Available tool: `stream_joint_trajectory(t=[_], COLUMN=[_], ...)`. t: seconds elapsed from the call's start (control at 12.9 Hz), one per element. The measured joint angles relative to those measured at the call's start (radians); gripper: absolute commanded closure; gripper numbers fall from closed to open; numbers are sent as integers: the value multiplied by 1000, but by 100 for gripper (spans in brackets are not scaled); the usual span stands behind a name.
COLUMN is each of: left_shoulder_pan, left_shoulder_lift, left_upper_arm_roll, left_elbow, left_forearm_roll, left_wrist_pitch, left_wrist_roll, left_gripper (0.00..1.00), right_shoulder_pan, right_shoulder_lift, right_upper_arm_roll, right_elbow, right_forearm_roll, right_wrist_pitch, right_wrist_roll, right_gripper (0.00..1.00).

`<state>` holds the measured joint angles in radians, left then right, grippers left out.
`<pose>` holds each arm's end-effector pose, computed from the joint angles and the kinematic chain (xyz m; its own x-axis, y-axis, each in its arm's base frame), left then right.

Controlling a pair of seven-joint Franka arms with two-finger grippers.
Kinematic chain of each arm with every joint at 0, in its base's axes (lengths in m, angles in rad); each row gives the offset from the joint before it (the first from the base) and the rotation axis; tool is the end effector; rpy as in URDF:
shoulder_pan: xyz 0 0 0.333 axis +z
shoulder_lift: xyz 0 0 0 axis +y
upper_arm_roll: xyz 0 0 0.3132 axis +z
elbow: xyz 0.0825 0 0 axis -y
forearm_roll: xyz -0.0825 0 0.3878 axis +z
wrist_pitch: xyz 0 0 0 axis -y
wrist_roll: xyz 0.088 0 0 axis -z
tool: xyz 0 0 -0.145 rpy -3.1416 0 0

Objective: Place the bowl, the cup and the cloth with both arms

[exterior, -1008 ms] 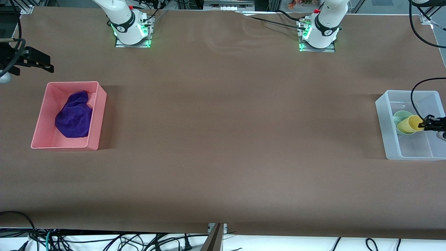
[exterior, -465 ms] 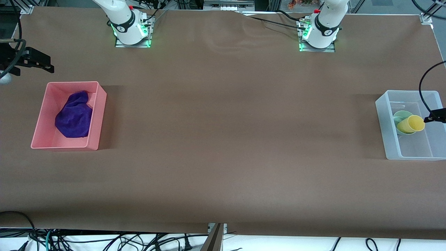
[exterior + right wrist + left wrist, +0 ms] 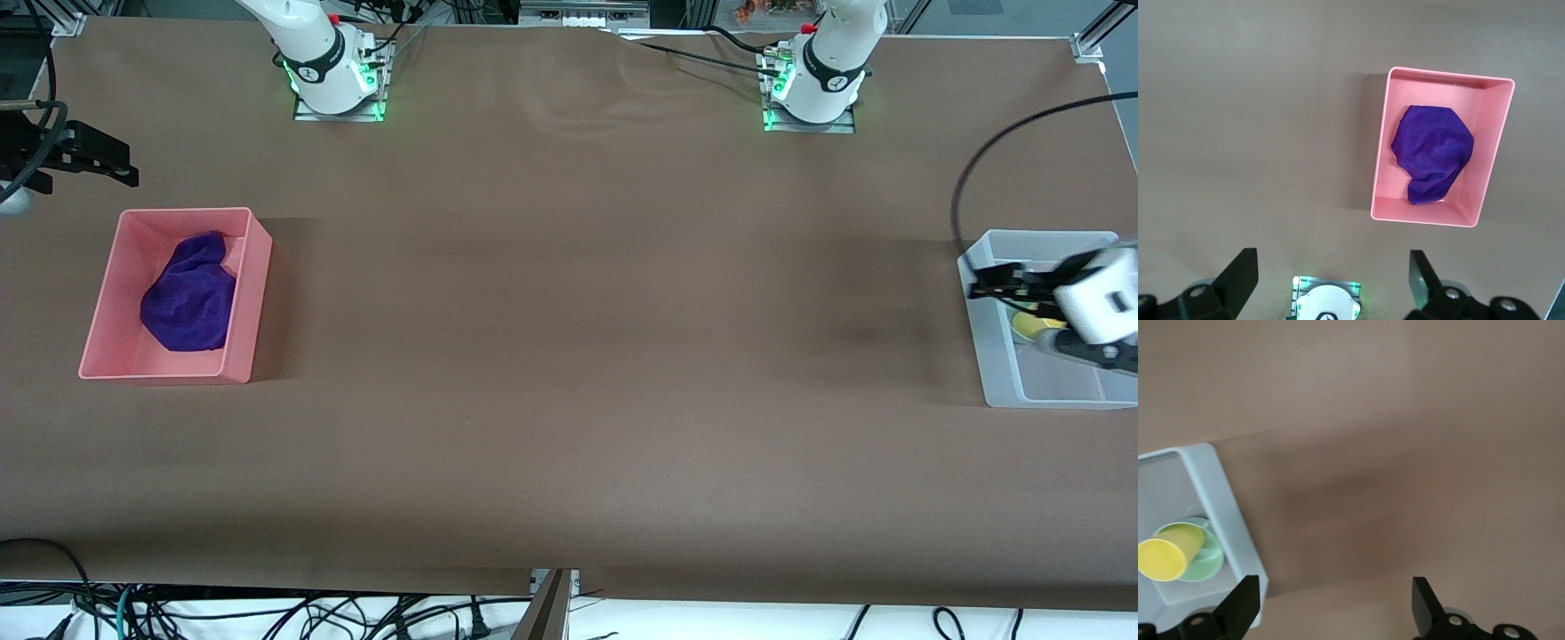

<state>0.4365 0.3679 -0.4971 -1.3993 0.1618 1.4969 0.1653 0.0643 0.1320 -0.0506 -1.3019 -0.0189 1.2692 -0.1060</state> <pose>0.6288 0.0265 0.4594 0.9500 -0.2218 -0.2197 -0.2163 -0.9751 0.0493 0.5589 0.0066 0.6099 0.9797 0.1130 -0.1655 0.1159 -0.9932 0.0079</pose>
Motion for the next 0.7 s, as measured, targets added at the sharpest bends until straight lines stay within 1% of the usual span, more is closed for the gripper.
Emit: stream_joint_trajectory(t=[0.08,0.23,0.31,0.39,0.47,0.54,0.62,0.7], left_shoulder_pan=[-71,-262,-329,-375,-406,-423,-426,-426], left_shoulder_lift=[-25,-99,-143,-191,-242,-296,-342,-373], left_upper_arm_roll=[29,180,247,315,376,417,433,437], left_elbow=[-1,-17,-42,-81,-140,-214,-285,-333], left_forearm_roll=[0,-5,-34,-96,-149,-175,-181,-179], left_wrist_pitch=[-9,-25,-23,6,74,145,189,211], left_wrist_roll=[-38,-85,-102,-133,-155,-159,-159,-159], left_gripper=[0,0,0,0,0,0,0,0], right_shoulder_pan=[0,0,0,0,1,1,1,1], right_shoulder_lift=[0,1,1,1,1,1,1,1], right_upper_arm_roll=[0,0,1,1,1,1,1,1], right_elbow=[0,0,0,0,0,0,0,0], right_forearm_roll=[0,0,0,0,0,0,0,0], right_wrist_pitch=[0,0,0,0,0,0,0,0], right_wrist_roll=[0,0,0,0,0,0,0,0], right_gripper=[0,0,0,0,0,0,0,0])
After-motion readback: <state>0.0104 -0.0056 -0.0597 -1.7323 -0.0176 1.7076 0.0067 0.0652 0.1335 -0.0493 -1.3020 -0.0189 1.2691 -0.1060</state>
